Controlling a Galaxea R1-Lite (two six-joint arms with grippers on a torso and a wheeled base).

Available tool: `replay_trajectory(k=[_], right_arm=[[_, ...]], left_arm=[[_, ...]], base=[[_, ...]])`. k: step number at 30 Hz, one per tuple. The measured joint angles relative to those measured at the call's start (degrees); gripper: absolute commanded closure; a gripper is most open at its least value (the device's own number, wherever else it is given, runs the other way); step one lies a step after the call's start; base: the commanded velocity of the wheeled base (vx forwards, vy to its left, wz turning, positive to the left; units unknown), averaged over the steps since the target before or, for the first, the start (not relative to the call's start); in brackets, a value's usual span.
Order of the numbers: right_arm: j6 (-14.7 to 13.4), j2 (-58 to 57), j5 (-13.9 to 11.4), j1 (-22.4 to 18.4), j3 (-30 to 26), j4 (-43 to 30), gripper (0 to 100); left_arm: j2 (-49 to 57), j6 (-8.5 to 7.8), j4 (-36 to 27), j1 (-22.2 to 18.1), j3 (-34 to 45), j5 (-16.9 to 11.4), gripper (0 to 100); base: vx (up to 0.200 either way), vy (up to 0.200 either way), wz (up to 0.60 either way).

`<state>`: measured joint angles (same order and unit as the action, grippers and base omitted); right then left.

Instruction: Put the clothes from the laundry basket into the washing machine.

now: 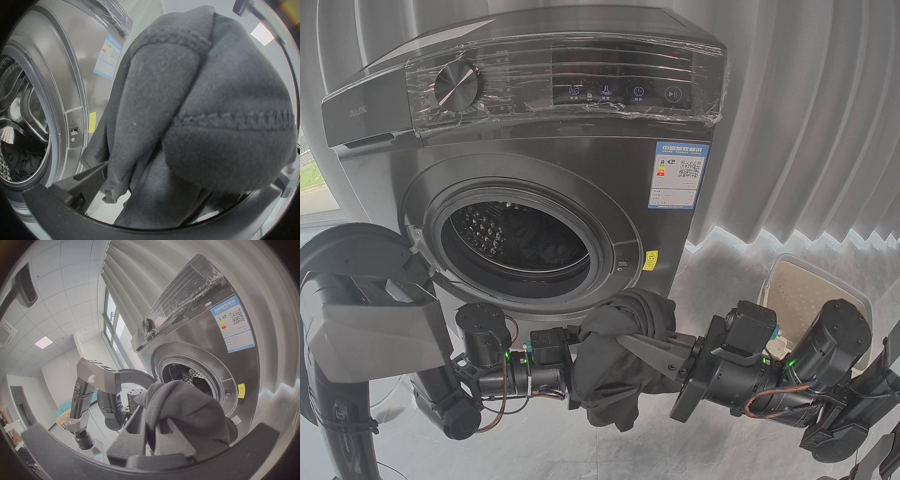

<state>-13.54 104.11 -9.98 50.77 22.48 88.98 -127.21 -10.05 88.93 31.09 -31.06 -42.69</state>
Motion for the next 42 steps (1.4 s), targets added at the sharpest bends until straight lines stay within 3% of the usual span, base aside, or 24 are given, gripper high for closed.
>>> replay_trajectory(k=[12,28,42], right_arm=[[-0.41,-0.06,0.0,-1.72,1.52,-0.05,100],[-0.85,2.1,1.67,-5.81,2.96,0.04,100],[-0.74,4.94,1.97,-5.3,-1.12,-0.02,100]], left_arm=[[0.78,-0.07,0.07,0.22,3.67,-0.15,100],[12.47,-0.46,0.02,3.01,12.04,-0.63,100],[18.7,-0.02,0.0,3.67,12.7,-0.66,100]], base=[[0.0,0.0,0.0],[0.0,0.0,0.0],[0.0,0.0,0.0]])
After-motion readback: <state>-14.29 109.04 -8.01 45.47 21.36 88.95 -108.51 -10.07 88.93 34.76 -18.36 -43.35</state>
